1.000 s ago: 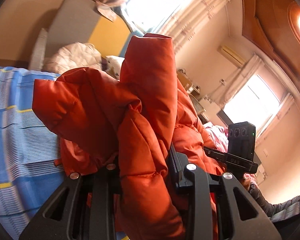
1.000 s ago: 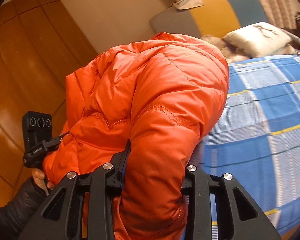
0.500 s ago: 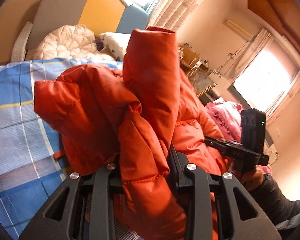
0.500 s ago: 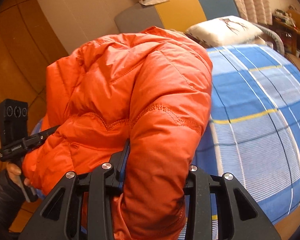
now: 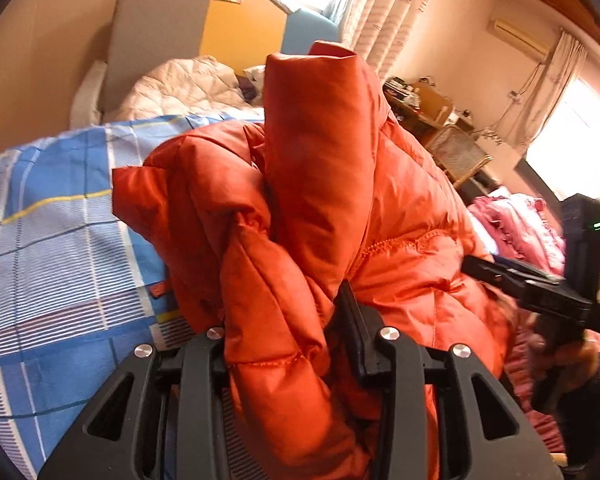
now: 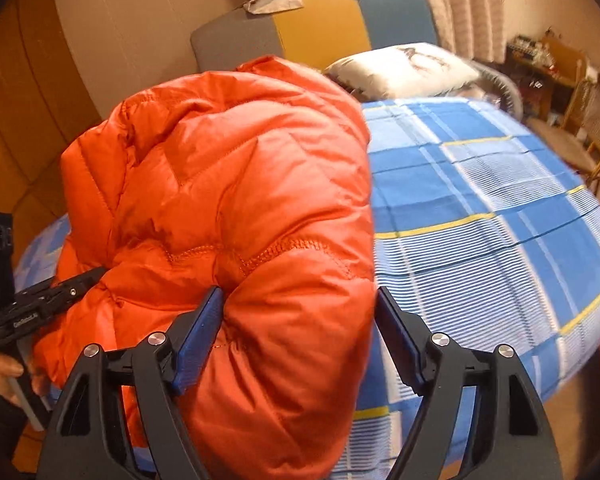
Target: Fold large clothes
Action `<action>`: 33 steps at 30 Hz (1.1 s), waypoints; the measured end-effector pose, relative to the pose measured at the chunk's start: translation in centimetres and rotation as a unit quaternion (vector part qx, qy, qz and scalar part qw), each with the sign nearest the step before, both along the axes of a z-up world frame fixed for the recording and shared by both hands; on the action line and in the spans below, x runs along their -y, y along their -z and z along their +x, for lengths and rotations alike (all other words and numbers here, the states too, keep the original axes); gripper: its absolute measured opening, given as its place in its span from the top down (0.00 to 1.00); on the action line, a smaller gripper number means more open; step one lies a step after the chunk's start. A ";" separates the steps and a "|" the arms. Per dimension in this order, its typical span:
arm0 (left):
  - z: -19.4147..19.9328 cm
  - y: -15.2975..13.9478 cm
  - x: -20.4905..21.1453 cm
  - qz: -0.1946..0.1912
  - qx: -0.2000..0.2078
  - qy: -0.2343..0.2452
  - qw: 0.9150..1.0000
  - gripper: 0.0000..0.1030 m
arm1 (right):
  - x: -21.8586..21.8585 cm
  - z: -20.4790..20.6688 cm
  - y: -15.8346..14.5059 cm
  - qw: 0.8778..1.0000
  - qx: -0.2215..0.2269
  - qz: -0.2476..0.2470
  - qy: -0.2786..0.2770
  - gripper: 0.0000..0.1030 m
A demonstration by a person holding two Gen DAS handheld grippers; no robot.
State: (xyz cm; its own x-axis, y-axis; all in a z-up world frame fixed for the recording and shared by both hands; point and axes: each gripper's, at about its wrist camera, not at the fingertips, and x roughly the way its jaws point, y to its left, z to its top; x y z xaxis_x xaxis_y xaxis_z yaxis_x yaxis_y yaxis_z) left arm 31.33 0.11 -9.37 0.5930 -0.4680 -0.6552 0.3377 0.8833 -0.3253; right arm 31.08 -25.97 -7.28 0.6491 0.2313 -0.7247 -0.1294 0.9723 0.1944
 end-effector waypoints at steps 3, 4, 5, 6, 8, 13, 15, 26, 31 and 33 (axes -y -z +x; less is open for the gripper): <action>-1.5 -0.7 0.6 0.019 0.016 -0.015 1.000 0.67 | -0.5 -1.3 -1.1 0.999 0.024 -0.022 0.007 0.27; -1.8 -0.8 0.8 0.027 0.022 -0.021 0.999 0.67 | -0.8 -2.2 -1.7 0.999 0.035 -0.026 0.006 0.27; -2.1 -1.1 1.1 0.032 0.027 -0.024 0.999 0.66 | -1.1 -2.9 -2.2 0.999 0.043 -0.029 0.003 0.27; -2.6 -1.3 1.3 0.036 0.031 -0.027 0.998 0.66 | -1.4 -3.3 -2.4 0.998 0.048 -0.032 -0.001 0.27; -2.9 -1.5 1.4 0.040 0.036 -0.035 0.998 0.66 | -2.0 -4.3 -2.8 0.998 0.052 -0.035 -0.008 0.27; -3.2 -1.5 1.2 0.040 0.038 -0.043 0.998 0.66 | -3.9 -5.6 -2.8 0.998 0.046 -0.036 -0.031 0.27; -3.4 -1.4 1.4 0.038 0.037 -0.044 0.998 0.65 | -4.6 -5.5 -2.0 0.997 0.040 -0.047 -0.039 0.27; -3.8 -1.7 1.7 0.041 0.039 -0.052 0.997 0.60 | -5.9 -5.5 -0.5 0.997 0.023 -0.057 -0.041 0.27; -4.0 -3.1 1.7 0.041 0.044 -0.062 0.996 0.54 | -6.2 -5.6 -0.4 0.997 0.021 -0.056 -0.042 0.27; -4.0 -3.9 1.7 0.044 0.049 -0.068 0.995 0.53 | -6.2 -5.7 -0.3 0.997 0.020 -0.054 -0.041 0.27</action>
State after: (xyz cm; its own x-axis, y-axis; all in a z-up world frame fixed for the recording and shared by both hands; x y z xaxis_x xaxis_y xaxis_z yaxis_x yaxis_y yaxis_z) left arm 27.32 -1.63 -5.49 0.7105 -0.3221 -0.6257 0.2386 0.9467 -0.2164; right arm 25.42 -19.73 -6.96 0.6608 0.2063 -0.7216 -0.2148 0.9732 0.0815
